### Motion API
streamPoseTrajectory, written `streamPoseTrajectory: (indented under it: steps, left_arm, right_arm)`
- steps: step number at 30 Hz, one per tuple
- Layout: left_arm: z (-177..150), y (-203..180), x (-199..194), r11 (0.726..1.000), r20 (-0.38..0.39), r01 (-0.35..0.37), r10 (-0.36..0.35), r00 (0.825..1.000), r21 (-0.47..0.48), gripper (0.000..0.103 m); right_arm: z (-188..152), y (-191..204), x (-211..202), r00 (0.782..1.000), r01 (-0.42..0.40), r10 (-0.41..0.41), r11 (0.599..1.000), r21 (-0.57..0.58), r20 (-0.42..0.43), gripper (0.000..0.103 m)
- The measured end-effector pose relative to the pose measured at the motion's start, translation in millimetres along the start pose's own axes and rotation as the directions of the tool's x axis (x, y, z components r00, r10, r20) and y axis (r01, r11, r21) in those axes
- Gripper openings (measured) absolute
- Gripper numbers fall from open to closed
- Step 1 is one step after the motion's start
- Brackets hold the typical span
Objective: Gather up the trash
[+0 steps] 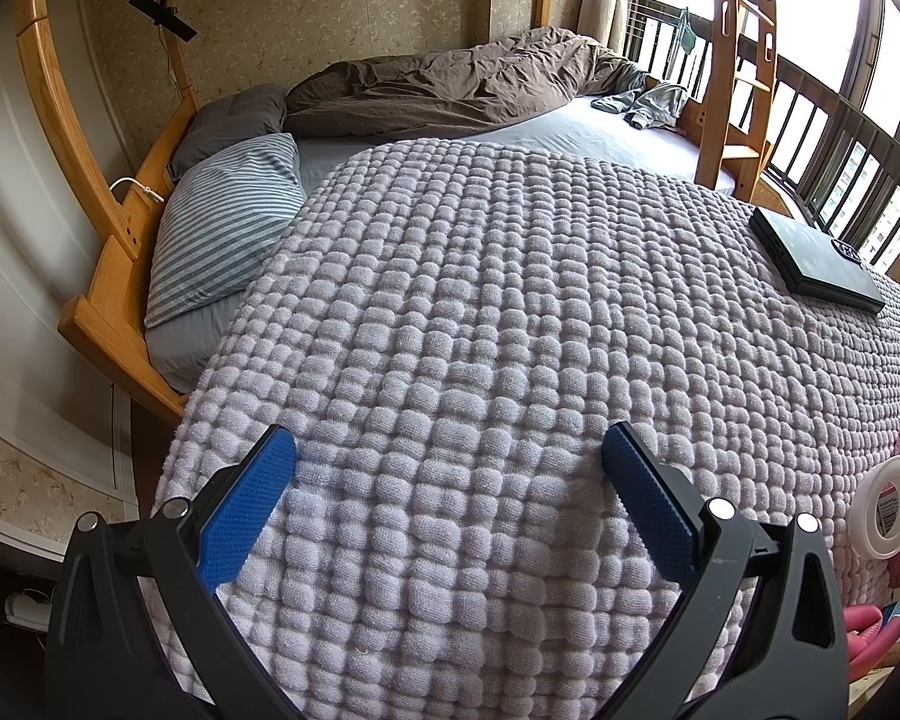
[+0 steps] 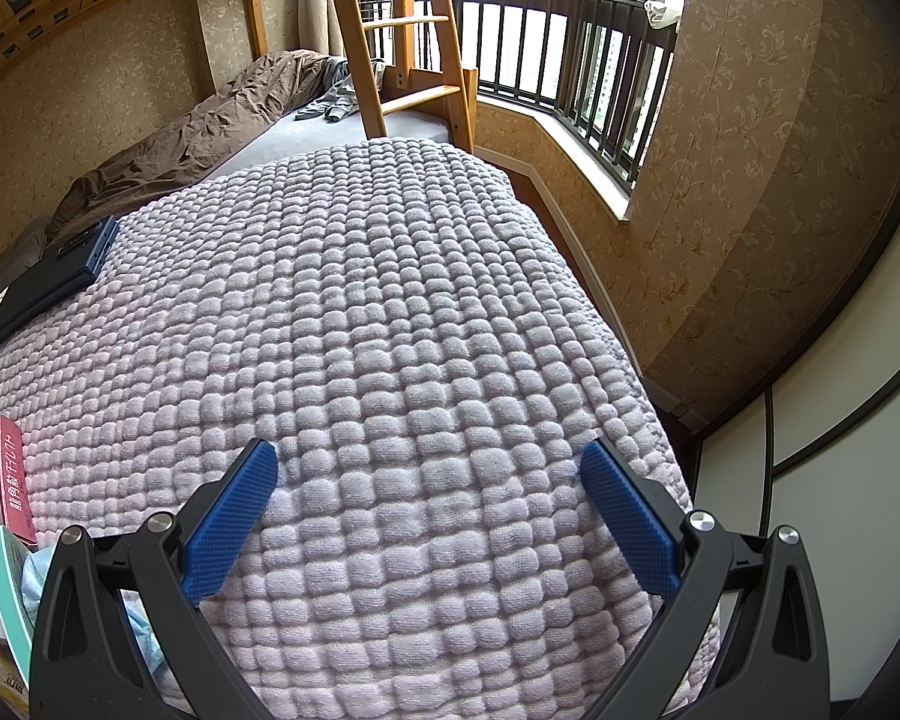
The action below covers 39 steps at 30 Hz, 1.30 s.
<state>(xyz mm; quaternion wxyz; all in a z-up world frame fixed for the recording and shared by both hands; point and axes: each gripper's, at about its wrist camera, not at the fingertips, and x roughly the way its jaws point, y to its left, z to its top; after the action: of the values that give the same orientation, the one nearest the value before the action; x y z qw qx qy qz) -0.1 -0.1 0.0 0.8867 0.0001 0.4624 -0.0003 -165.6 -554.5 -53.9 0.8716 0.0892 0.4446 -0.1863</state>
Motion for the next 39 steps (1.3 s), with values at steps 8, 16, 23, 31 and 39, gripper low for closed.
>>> streamPoseTrajectory:
  steps: [8,16,23,31,39]
  left_arm:
    - [1,0,0,1.0,-0.009,0.01,-0.01,1.0,0.017,0.102]
    - [8,24,-67,0.999,0.137,0.054,-0.052,0.989,-0.007,0.102]
    - [-35,-7,-155,0.927,0.186,0.325,-0.359,0.915,0.188,0.102]
    - [-97,-76,-176,0.776,0.068,0.413,-0.501,0.863,0.477,0.102]
    - [-125,-114,-147,0.692,0.028,0.315,-0.436,0.899,0.65,0.102]
  right_arm:
    - [2,-2,0,1.0,-0.007,0.007,1.0,-0.01,-0.009,0.099]
    - [-6,9,-82,0.987,-0.042,0.054,0.996,-0.085,0.15,0.099]
    - [-46,36,-172,0.929,-0.263,0.302,0.945,-0.192,0.213,0.099]
    - [-87,97,-171,0.889,-0.431,0.456,0.863,-0.264,0.038,0.099]
    - [-92,130,-137,0.887,-0.457,0.457,0.857,-0.238,-0.059,0.099]
